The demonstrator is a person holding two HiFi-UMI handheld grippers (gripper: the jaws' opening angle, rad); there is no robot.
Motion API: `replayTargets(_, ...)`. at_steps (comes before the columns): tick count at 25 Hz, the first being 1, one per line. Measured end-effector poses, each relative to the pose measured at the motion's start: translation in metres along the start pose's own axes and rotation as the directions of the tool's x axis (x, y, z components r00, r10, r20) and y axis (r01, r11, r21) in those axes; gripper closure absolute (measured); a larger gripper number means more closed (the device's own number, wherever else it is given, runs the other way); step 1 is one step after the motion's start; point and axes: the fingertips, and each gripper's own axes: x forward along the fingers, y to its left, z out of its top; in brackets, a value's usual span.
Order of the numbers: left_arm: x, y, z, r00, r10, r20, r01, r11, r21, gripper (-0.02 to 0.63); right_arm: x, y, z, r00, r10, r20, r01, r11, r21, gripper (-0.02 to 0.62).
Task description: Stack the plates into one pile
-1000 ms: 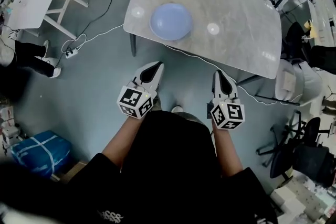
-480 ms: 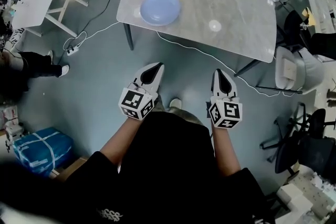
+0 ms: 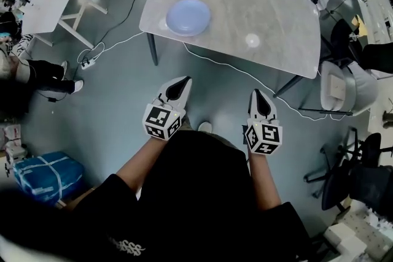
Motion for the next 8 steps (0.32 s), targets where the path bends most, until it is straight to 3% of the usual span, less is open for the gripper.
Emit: replayTargets(8,0.003,-0.003,0.005,0.999,-0.032,-0.018,0.032,0.999,0.003,0.589,-0.003,0.011,-0.001,1.000,0.012,0.006,-0.012,1.000,0.022,0.583)
